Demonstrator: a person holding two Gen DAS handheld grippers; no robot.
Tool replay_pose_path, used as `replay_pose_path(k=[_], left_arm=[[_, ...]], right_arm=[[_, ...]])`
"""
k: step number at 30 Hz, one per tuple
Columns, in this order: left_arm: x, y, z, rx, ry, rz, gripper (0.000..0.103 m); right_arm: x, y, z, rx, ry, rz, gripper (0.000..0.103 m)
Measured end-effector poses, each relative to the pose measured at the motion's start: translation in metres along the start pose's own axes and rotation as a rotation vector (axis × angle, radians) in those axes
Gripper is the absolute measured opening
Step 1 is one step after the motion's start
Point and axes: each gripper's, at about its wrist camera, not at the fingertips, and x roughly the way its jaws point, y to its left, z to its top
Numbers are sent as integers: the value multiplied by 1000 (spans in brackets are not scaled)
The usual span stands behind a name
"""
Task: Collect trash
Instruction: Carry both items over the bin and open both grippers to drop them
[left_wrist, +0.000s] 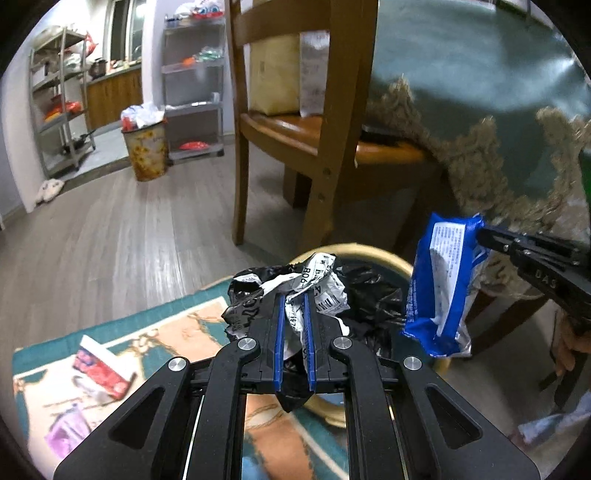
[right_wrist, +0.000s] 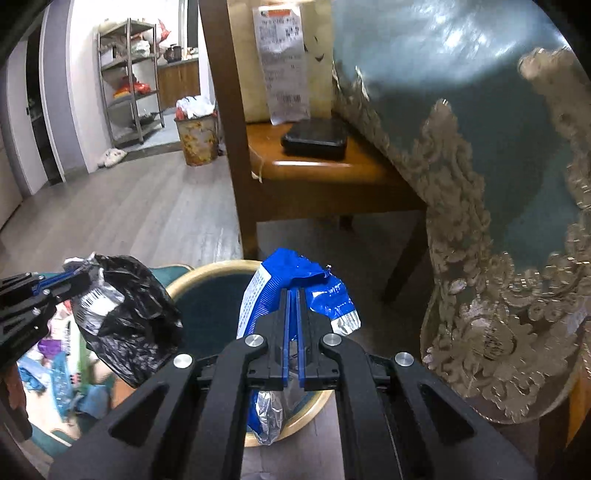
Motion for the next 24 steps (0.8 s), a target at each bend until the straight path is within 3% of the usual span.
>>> replay_pose_path(k=[6,7,11,14,15,19,21,24], left_arm=[[30,-10,-12,6,50,12,12],[33,-11,-13,15,59,16,18],[25,-6,-14,8,45,18,47],[13,-1,-13,5,20,24,52],[9,1,-13,10,16,30,53],[-11,13,-14,14,-6,56,68],[-26,22,-16,2,-20,68,77],[-44,34,-19,-20,-35,85,86]], right_arm=[[15,3,-15,-6,49,7,3],[19,4,-16,-6,68,17,5],[17,8,-17,-22,63,8,45],[13,7,-14,13,61,27,49],[12,6,-13,22,58,32,57],[0,8,-6,46,31,45,70],[-6,9,-3,63,18,59,84],[-19,17,3,85,-6,90,96]])
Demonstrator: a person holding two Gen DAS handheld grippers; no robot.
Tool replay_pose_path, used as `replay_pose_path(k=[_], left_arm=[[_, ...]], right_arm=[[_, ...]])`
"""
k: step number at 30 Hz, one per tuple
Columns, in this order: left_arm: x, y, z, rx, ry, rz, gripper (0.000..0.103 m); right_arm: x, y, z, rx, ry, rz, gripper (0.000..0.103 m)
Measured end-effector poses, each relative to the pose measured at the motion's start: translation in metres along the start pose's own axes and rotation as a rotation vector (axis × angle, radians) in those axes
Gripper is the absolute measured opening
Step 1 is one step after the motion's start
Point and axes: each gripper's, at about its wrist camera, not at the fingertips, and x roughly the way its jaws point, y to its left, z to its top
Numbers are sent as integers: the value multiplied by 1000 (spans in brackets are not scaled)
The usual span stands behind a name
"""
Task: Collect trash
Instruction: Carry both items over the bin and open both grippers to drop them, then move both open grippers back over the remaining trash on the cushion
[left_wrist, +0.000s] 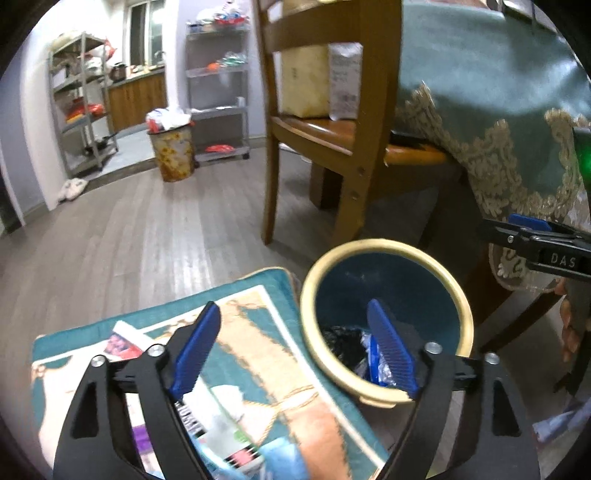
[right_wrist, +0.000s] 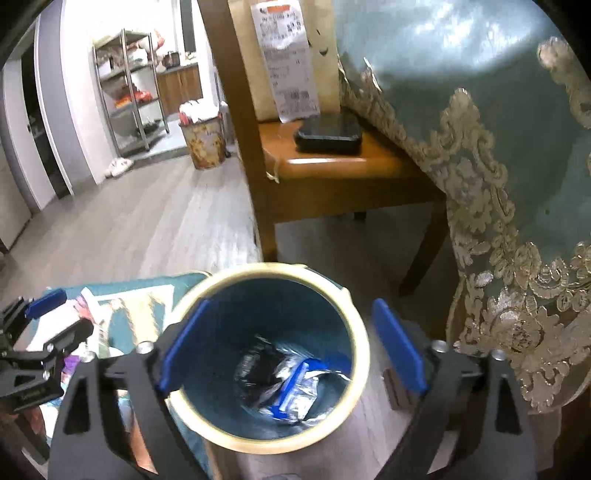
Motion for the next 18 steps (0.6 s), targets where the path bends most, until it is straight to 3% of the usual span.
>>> replay_pose_path(k=[7,18], left_arm=[[-41,36,-7,-53,-24,39,91],[-97,102,-31,-132,-40,159,93]], right_arm=[[-15,32,2,-26,-19,38,97],[-18,97,-8,-97,9,108,97]])
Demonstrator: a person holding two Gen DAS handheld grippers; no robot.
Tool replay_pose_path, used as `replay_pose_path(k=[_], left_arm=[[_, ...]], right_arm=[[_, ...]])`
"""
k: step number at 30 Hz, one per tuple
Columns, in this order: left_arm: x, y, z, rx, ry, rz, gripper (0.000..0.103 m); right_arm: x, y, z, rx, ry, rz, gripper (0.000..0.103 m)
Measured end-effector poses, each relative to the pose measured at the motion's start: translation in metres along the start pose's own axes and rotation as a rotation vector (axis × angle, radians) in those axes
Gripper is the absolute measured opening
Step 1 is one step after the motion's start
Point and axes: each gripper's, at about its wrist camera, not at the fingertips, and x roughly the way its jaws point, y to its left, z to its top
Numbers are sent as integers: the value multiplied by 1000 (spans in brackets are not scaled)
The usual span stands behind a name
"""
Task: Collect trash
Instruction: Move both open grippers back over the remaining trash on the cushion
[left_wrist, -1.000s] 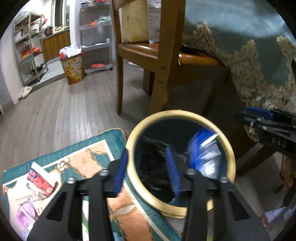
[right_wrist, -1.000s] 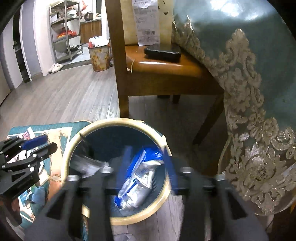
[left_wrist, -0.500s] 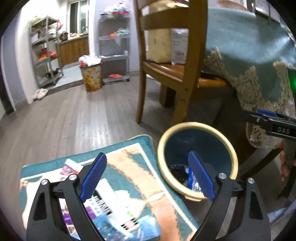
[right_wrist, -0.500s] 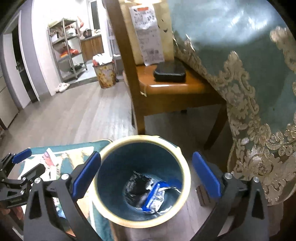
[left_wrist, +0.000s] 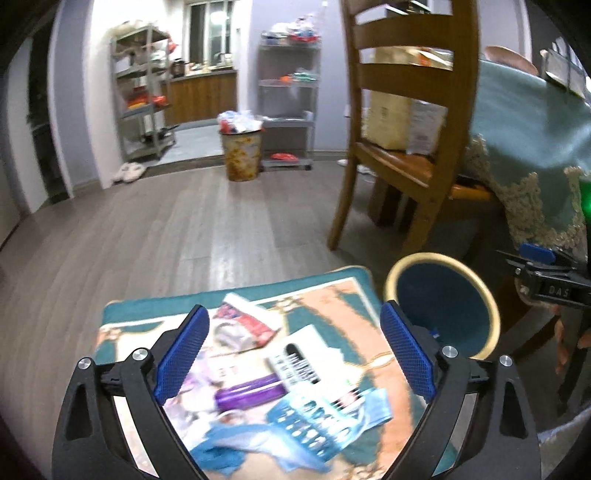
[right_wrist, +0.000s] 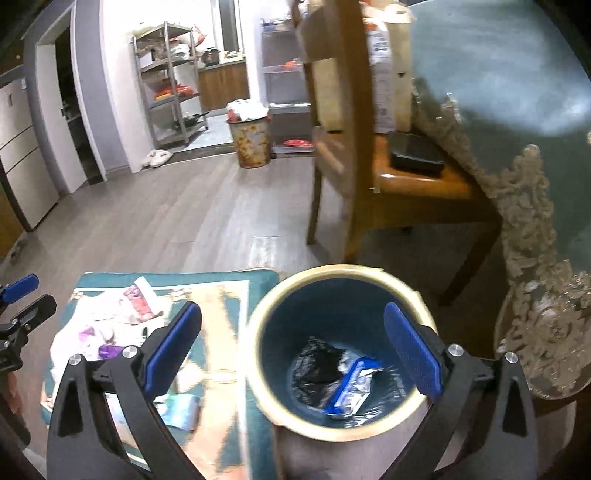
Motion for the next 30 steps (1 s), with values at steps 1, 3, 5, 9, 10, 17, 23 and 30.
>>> replay_pose_path(k=[1,3,5,9,10,17,23,30], left_arm=[[-2,5,-1,-4,2,10,93],[-8,21,-7,-10,5,40,93],[-13,35,-10,-12,6,63,93],[-19,61,-18,-16,13,107,93],[-19,68,-21,-13,16,121,93],[-18,112,-39,-25,63,205,94],[-14,132,-45,-79,92,210,94],[-2,142,-47,-142,114,198,94]], right_arm=[[0,7,0,-9,0,7,97],[2,20,-2,-32,1,15,97],[5,34,-4,-57,9,20,97],[10,54,-6,-98,20,23,97],[11,59,-8,-107,25,25,97],[26,88,-21,-152,65,45,97],[40,102,-29,-157,113,67,97],[63,99,-44,-142,183,71,97]])
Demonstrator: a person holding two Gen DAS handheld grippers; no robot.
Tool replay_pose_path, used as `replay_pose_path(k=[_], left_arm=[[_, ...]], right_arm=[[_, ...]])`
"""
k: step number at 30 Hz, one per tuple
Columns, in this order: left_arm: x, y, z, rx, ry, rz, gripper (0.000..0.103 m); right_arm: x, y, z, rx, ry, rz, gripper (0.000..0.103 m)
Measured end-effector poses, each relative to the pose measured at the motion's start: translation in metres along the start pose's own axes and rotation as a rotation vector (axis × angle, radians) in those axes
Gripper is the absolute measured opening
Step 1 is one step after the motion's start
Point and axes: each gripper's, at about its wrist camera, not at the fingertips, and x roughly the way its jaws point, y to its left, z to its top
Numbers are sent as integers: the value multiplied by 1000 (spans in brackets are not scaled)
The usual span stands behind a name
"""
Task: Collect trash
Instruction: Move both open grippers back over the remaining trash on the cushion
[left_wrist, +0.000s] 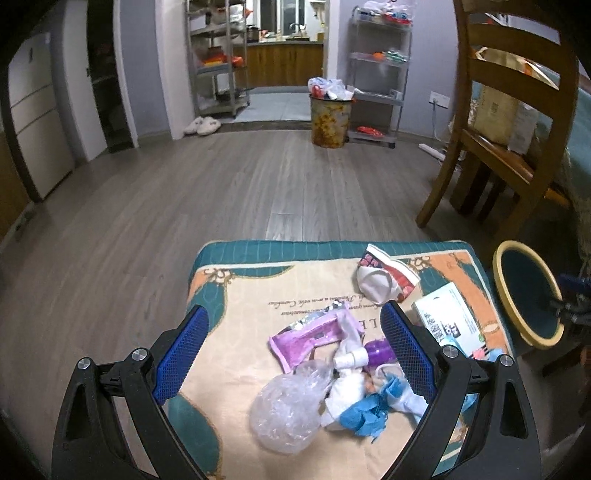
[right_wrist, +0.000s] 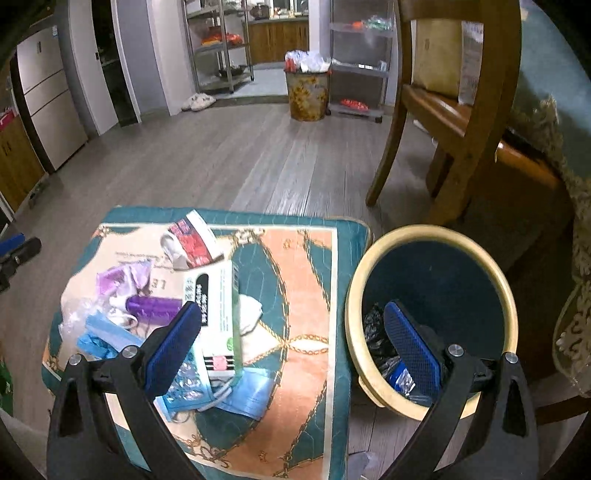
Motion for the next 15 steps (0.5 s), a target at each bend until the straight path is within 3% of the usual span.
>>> replay_pose_path(k=[15], left_arm=[[42,-1,-1,-11,110,-12,94]], right_arm=[[59,31,-11,-12,124,105,97]])
